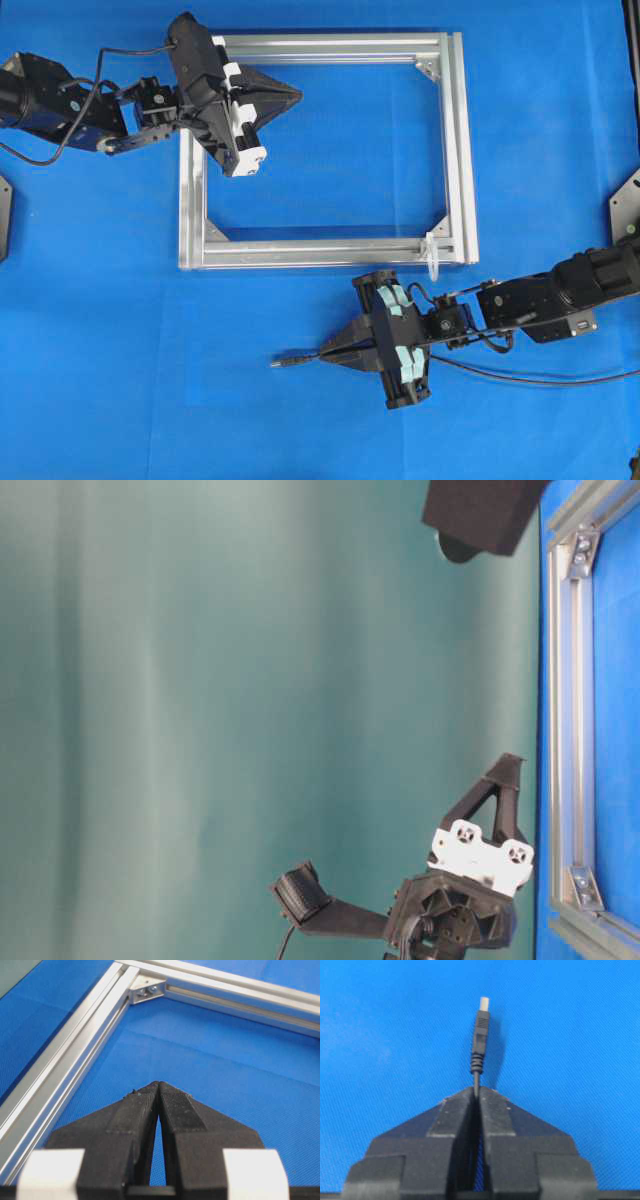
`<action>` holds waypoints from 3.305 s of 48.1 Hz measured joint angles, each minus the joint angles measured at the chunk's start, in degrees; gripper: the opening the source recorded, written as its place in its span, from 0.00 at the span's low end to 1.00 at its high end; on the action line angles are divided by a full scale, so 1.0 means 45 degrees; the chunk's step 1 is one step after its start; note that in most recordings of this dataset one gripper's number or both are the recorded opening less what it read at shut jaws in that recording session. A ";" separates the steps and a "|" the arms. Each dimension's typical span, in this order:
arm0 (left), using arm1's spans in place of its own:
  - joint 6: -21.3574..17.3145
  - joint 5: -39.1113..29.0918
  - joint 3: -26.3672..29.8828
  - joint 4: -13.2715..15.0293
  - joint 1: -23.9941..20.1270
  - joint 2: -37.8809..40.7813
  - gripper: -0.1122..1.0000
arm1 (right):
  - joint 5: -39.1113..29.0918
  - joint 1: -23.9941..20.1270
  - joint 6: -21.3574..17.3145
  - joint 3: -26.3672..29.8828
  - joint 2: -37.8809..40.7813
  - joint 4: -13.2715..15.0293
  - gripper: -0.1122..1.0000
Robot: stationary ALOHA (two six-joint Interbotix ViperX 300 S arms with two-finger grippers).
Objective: Insert the wire through the string loop located on the right side.
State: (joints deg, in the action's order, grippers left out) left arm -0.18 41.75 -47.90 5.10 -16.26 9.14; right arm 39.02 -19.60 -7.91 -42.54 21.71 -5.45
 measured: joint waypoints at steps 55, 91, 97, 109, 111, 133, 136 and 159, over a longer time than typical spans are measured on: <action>0.0000 -0.0020 0.0000 0.0000 -0.0039 0.0000 0.10 | -0.2695 -0.0059 0.0762 0.0039 -0.2715 0.0039 0.07; 0.0000 -0.0020 0.0000 0.0000 -0.0039 0.0000 0.10 | -0.2695 -0.0078 0.0762 0.0039 -0.2715 0.0039 0.07; 0.0000 0.0000 0.0000 0.0000 -0.0039 -0.0020 0.10 | -0.2715 -0.0078 0.0762 0.0039 -0.2734 0.0039 0.07; 0.0000 -0.0020 0.0000 0.0000 -0.0039 0.0000 0.10 | -0.2695 -0.0078 0.0762 0.0039 -0.2715 0.0039 0.07; 0.0000 -0.0020 0.0000 0.0000 -0.0039 -0.0020 0.10 | -0.2715 -0.0059 0.0762 0.0039 -0.2715 0.0039 0.07; 0.0000 -0.0020 0.0000 0.0000 -0.0039 -0.0020 0.10 | -0.2285 -0.0391 0.0723 -0.1758 -0.3945 -0.0156 0.07; 0.0000 -0.0020 0.0000 0.0000 -0.0039 -0.0020 0.10 | -0.2227 -0.0488 0.0723 -0.2285 -0.4355 -0.0312 0.07; 0.0000 0.0000 0.0020 -0.0020 -0.0039 0.0000 0.10 | -0.2344 -0.0957 0.0703 -0.6621 -0.8535 -0.1348 0.07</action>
State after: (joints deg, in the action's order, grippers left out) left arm -0.18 41.75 -47.81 5.01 -16.44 9.14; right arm 28.48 -23.91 -4.75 -72.33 -16.70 -11.51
